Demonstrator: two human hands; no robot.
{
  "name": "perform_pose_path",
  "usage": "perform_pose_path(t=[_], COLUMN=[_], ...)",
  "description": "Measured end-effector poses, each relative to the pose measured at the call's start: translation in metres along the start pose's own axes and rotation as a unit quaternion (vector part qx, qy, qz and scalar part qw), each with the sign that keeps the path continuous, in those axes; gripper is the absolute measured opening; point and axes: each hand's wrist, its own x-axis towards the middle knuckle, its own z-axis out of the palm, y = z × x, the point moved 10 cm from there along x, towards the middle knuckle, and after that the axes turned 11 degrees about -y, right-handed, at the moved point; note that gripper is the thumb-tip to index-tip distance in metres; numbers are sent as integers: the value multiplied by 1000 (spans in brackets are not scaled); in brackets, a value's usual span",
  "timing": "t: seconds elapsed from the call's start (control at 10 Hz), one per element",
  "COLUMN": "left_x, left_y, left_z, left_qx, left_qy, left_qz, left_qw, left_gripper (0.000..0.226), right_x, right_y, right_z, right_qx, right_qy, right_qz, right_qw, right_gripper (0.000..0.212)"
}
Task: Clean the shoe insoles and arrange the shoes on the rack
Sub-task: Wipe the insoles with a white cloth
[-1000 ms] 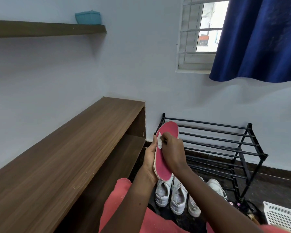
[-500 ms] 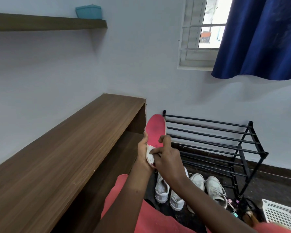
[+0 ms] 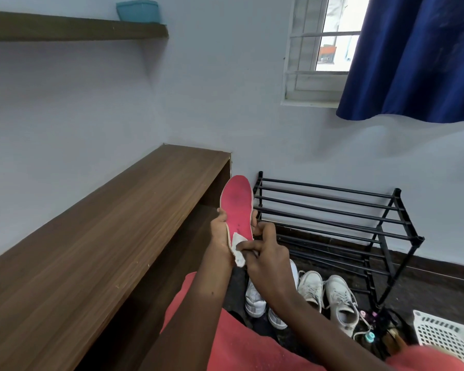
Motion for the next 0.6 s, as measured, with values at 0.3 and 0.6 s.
perform_pose_path(t=[0.3, 0.6], left_x=[19, 27], left_y=[-8, -7], left_z=[33, 18], left_qx=[-294, -324], left_qy=[-47, -39], left_qz=[-127, -79], left_qw=[946, 942], left_gripper=[62, 59], right_x=[22, 1], right_y=[4, -4], right_z=[-11, 3], right_qx=[-83, 1], right_qy=[24, 22], right_qz=[-2, 54], right_qw=[996, 998], right_gripper=[26, 32])
